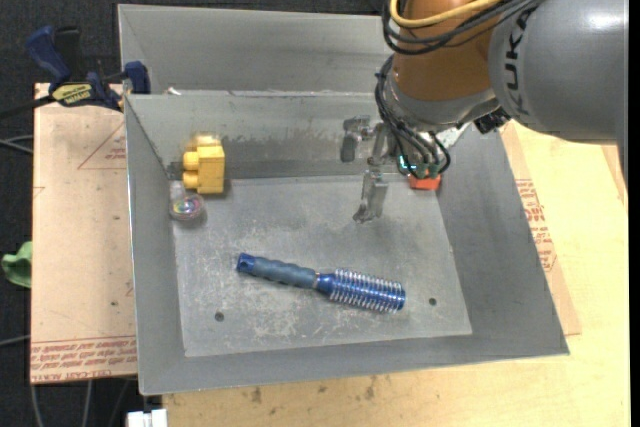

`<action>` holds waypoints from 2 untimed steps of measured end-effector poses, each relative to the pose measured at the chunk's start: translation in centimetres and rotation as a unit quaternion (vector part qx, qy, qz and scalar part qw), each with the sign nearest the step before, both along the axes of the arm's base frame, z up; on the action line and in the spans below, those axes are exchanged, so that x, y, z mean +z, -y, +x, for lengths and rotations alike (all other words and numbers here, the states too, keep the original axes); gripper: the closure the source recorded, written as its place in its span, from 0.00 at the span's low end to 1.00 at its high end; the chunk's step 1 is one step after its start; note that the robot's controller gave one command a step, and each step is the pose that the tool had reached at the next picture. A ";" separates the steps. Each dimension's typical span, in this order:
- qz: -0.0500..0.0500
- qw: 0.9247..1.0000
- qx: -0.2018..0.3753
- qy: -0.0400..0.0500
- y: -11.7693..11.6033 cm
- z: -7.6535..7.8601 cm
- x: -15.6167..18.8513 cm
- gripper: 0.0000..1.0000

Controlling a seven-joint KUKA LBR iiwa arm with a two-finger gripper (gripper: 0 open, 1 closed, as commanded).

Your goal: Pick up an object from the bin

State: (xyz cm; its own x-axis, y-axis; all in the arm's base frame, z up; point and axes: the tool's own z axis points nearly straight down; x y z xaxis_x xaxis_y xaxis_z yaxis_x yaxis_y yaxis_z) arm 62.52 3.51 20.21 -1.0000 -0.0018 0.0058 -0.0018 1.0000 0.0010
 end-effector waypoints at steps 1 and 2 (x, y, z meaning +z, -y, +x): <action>0.000 1.000 0.027 -0.002 0.4 -3.9 -7.8 0.00; 0.001 1.000 -0.001 0.000 -0.6 -13.1 -13.2 0.00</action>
Offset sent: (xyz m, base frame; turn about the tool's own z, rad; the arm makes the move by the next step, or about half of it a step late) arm -0.0361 -0.0043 -0.0725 -0.0554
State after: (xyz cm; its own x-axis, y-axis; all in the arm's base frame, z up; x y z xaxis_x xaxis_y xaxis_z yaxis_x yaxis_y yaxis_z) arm 49.46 4.09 7.03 -1.0000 -0.0001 0.0063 -0.0001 1.0000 0.0023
